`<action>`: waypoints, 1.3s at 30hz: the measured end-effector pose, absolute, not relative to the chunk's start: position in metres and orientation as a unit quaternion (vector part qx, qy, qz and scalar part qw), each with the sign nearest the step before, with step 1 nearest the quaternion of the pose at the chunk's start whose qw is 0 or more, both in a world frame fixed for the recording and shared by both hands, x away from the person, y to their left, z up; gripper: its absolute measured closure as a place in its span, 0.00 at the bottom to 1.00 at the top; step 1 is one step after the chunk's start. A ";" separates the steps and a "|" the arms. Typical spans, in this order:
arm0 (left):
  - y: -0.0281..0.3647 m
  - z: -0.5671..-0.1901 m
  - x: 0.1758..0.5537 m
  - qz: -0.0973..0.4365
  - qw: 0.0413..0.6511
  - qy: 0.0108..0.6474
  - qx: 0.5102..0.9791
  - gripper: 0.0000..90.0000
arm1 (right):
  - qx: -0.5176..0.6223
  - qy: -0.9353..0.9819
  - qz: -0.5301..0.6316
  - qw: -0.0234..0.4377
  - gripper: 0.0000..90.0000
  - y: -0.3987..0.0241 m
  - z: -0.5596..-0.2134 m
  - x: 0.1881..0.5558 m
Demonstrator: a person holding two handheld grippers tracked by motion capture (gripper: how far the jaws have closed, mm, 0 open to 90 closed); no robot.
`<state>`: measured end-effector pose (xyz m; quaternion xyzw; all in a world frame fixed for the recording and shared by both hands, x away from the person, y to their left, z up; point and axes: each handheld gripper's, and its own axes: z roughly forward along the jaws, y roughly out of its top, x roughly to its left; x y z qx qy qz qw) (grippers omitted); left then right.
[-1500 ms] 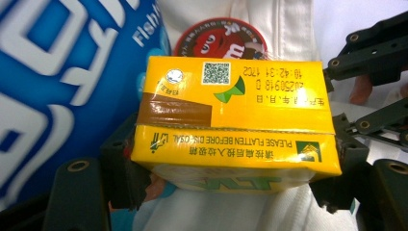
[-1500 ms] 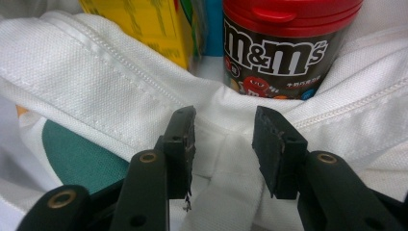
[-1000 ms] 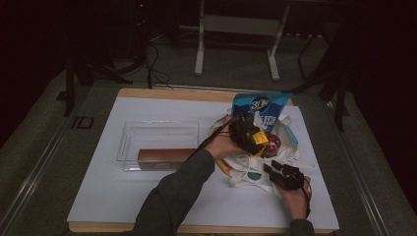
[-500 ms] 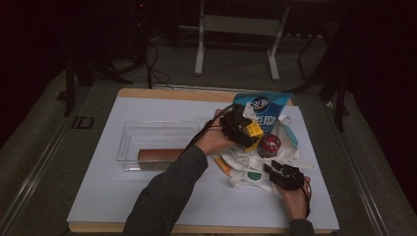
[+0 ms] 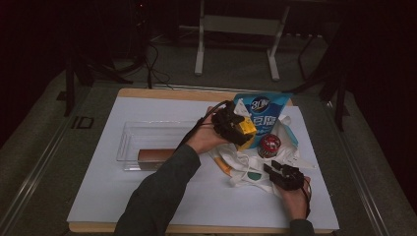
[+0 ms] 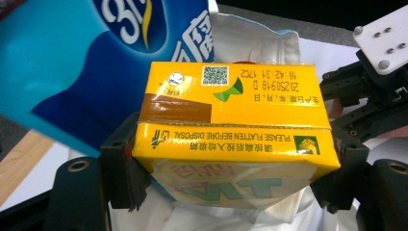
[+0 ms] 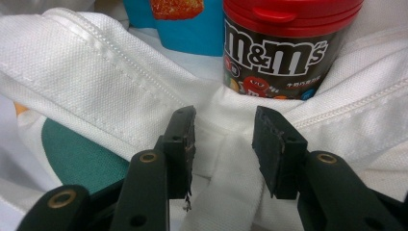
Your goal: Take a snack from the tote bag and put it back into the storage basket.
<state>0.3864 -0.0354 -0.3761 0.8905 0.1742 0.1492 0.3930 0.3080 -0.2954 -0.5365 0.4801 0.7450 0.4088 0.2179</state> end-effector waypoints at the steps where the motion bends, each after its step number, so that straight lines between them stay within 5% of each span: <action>1: -0.034 -0.375 0.386 0.151 0.394 0.175 0.890 0.31 | 0.480 0.745 0.409 0.218 0.66 -0.295 -0.536 0.308; 39: 0.036 -0.360 0.388 0.171 0.399 0.241 0.868 0.31 | 0.479 0.746 0.407 0.222 0.66 -0.295 -0.537 0.308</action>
